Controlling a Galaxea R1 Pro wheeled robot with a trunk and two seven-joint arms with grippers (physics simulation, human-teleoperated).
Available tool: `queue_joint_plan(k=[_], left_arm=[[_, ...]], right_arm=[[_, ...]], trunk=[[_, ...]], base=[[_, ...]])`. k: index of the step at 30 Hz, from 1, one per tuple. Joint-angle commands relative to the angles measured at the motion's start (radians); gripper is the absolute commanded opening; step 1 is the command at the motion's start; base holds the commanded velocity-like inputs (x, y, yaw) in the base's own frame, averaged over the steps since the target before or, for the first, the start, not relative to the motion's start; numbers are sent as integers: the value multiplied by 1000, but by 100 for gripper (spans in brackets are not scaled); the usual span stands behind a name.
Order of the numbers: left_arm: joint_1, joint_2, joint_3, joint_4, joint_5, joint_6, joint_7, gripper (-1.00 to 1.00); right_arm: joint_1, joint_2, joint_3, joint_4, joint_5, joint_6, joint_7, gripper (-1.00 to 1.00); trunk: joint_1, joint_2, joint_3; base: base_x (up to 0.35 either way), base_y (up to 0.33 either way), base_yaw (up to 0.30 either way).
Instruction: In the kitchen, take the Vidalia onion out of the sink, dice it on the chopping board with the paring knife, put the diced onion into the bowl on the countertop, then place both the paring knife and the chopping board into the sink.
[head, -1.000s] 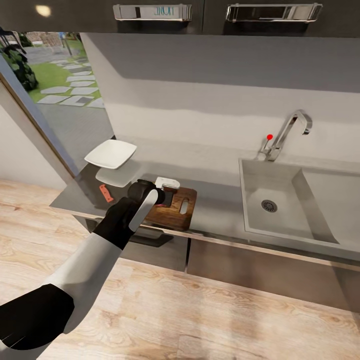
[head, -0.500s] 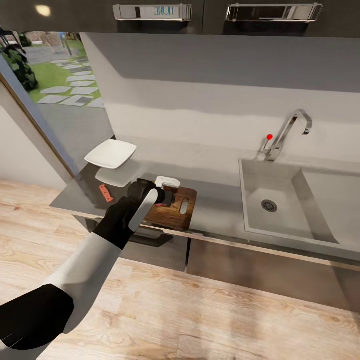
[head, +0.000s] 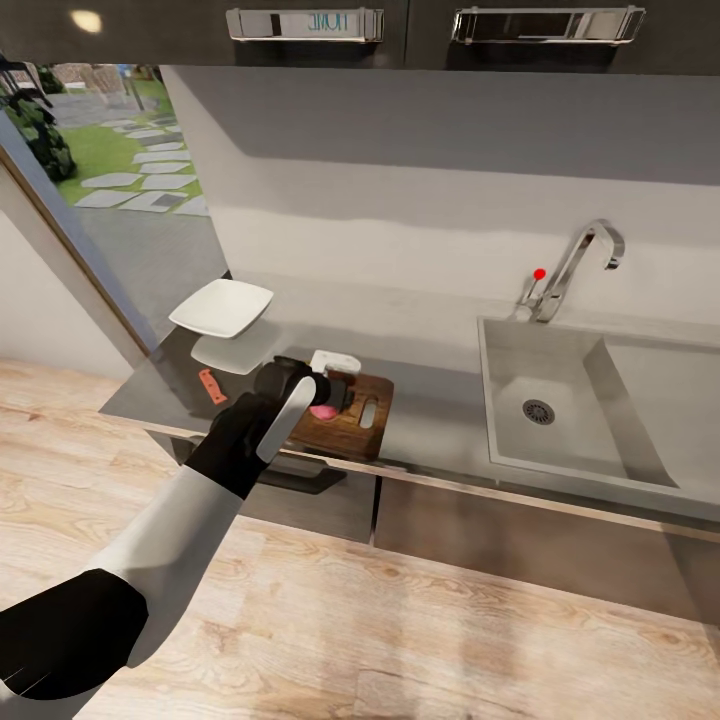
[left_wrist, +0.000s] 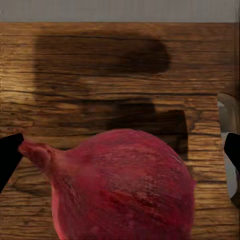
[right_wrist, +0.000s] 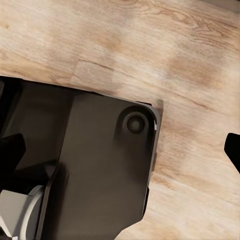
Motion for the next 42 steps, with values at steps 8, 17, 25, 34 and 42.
queue_joint_plan(k=[8, 17, 25, 34, 42], left_arm=[[-1, 2, 0, -67, 10, 2, 11, 100], [-1, 5, 3, -140, 10, 2, 11, 100], [-1, 8, 3, -141, 10, 2, 11, 100], [-1, 9, 3, -140, 9, 2, 11, 100], [-1, 9, 2, -141, 9, 2, 11, 100]], right_arm=[[0, 2, -8, -3, 5, -2, 8, 100], [0, 2, -8, -2, 5, -2, 8, 100], [0, 3, -8, -2, 5, -2, 8, 100], [0, 3, -8, -2, 5, -2, 8, 100], [0, 3, -8, -2, 5, -2, 8, 100]], trunk=[[1, -2, -1], [1, -2, -1], [1, -2, -1], [1, -2, -1], [1, -2, -1]], base=[[0, 0, 0], [0, 0, 0], [-197, 0, 0], [-329, 0, 0], [-332, 0, 0]])
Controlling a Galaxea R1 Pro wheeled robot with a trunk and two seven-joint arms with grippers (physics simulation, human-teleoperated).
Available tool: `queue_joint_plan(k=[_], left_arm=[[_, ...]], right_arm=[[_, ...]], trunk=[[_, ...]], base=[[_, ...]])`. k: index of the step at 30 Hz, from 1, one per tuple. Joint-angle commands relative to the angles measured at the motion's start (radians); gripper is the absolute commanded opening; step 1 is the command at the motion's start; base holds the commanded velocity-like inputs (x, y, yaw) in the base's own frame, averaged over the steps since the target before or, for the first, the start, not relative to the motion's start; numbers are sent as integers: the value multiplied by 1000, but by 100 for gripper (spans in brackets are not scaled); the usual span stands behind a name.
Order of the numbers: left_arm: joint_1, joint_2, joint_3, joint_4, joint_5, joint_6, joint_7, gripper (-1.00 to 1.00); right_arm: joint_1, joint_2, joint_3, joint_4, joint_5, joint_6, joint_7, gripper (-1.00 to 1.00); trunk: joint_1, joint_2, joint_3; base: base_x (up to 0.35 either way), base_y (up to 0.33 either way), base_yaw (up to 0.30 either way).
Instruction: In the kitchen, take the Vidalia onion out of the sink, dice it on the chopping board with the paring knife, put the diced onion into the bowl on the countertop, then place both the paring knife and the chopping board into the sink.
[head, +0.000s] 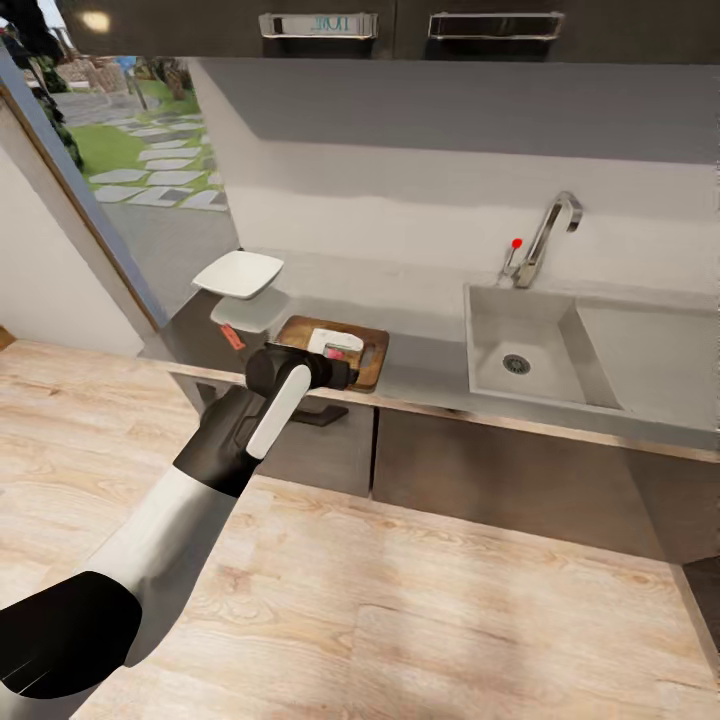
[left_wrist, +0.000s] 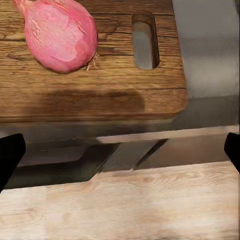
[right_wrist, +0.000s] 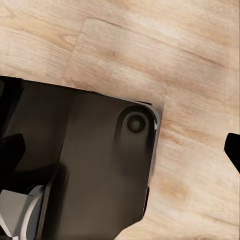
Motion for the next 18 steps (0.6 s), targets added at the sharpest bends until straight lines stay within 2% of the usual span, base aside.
queue_joint_plan(k=[1, 13, 18], left_arm=[[-1, 0, -1, -1, 10, 2, 10, 100], [-1, 8, -1, -3, 11, 2, 10, 100], [-1, 14, -1, 0, 11, 2, 10, 100]], right_arm=[[0, 2, -8, -2, 5, -2, 9, 100], [0, 2, -8, -2, 5, -2, 8, 100], [0, 2, -8, -1, 5, -2, 8, 100]], trunk=[[0, -2, -1], [0, -2, -1], [0, -2, -1]], base=[[-333, 0, 0], [-330, 0, 0], [-157, 0, 0]])
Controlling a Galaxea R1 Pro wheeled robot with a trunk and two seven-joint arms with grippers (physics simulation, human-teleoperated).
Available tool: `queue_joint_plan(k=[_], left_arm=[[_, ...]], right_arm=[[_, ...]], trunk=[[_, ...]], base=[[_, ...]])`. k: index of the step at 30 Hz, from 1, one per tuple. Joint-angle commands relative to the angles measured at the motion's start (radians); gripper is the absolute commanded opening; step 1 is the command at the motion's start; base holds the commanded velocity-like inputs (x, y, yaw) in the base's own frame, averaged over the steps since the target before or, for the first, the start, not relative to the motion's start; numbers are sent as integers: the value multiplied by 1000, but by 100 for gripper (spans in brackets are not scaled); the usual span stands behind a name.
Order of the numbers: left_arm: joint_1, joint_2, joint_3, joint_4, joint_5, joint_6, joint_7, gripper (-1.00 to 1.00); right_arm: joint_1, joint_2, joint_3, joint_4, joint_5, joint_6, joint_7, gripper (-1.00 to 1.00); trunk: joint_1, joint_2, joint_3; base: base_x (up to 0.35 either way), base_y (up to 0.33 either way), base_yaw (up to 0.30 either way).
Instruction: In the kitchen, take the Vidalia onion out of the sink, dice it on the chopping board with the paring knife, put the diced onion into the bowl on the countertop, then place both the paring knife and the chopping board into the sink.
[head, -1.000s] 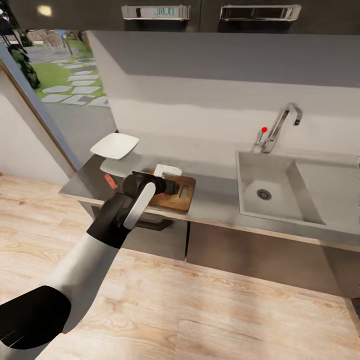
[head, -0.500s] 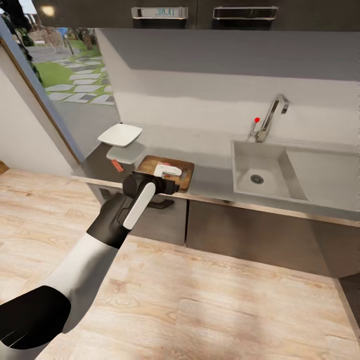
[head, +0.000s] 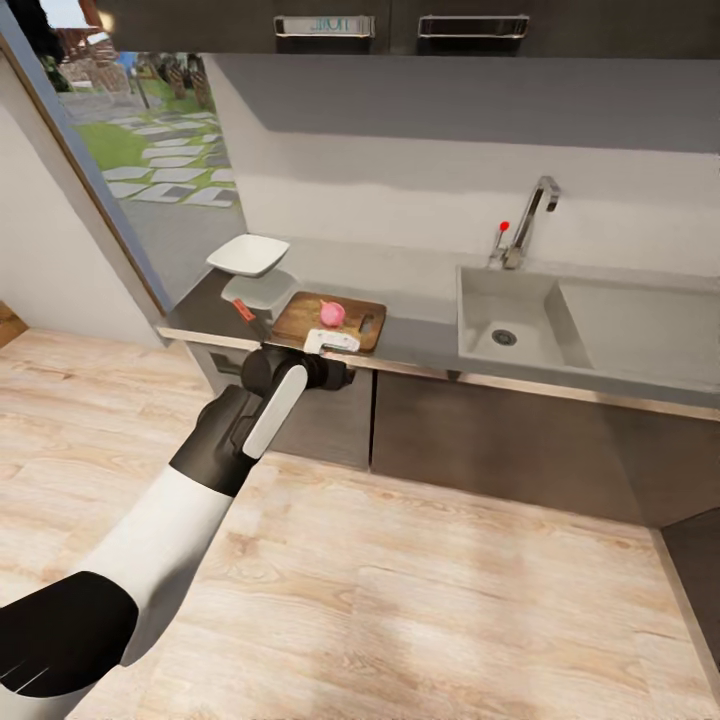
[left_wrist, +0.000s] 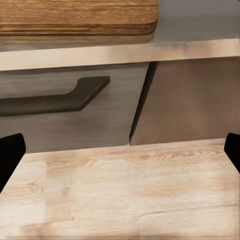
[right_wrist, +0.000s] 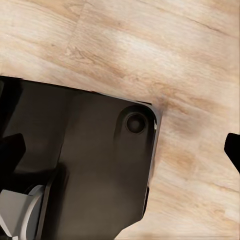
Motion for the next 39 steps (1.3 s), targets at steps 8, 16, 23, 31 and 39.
queue_joint_plan(k=[8, 16, 23, 31, 39], left_arm=[[6, 34, -1, 90, 42, 2, 9, 100], [7, 56, -4, 270, 132, -11, 6, 100], [14, 51, -9, 593, 139, -244, -78, 100], [15, 15, -12, 1210, 135, -734, -338, 100], [186, 32, -10, 1293, 133, -903, -379, 100]], right_arm=[[0, 1, -8, -2, 4, -2, 9, 100], [0, 0, -8, -1, 3, -2, 9, 100], [0, 0, -8, 0, 3, -2, 9, 100], [0, -3, -10, 5, 2, 0, -5, 100], [-1, -4, -10, 9, 2, 4, -88, 100]], trunk=[[0, -2, -1], [0, -2, -1], [0, -2, -1], [0, -2, -1], [0, -2, -1]], base=[[-12, 0, 0], [0, 0, 0], [0, 0, 0], [0, 0, 0], [0, 0, 0]])
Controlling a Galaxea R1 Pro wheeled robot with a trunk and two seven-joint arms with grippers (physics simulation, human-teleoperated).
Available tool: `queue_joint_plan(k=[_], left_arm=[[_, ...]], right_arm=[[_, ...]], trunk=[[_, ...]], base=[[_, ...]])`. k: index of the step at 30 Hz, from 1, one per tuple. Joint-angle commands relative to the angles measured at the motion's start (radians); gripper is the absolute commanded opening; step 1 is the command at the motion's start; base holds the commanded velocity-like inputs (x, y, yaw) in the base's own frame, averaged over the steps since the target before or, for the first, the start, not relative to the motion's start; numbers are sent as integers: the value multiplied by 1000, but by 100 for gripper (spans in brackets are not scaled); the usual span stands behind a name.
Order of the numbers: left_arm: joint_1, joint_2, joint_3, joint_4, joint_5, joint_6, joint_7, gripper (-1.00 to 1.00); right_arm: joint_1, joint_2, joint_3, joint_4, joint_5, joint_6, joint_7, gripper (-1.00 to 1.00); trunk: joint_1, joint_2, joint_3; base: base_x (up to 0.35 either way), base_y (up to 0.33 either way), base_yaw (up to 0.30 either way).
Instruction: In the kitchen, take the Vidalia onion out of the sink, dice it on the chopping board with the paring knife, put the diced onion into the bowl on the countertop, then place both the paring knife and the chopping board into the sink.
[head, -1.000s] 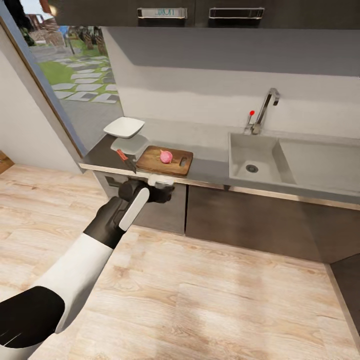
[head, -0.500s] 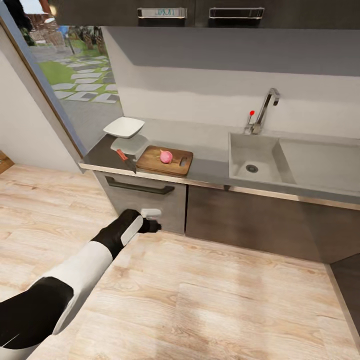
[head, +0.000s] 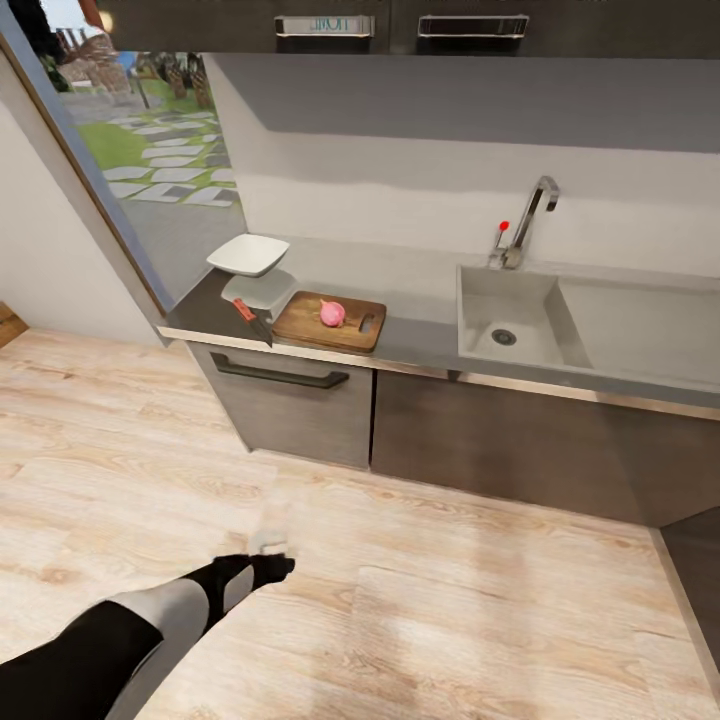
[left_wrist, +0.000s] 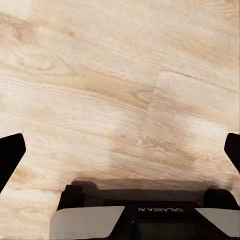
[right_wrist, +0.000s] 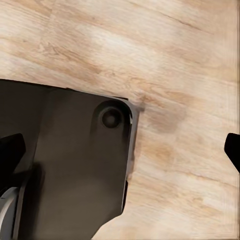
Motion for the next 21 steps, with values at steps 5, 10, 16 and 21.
queue_joint_plan(k=[5, 10, 16, 21], left_arm=[[177, 21, -8, 6, 12, -158, -7, 100], [370, 56, -8, 7, 12, -250, -9, 100], [488, 90, -8, 7, 13, -498, -6, 100], [515, 96, -8, 7, 14, -541, -5, 100]], right_arm=[[-1, 1, -8, -4, -27, 1, -6, 100], [-5, -16, -8, -5, -174, 23, -22, 100], [-8, -28, -8, -13, -203, 84, -22, 100], [-8, -29, -8, -18, -205, 83, -21, 100]], trunk=[[1, -2, -1], [1, -2, -1], [1, -2, -1], [1, -2, -1]], base=[[0, 0, 0], [0, 0, 0], [0, 0, 0], [0, 0, 0]])
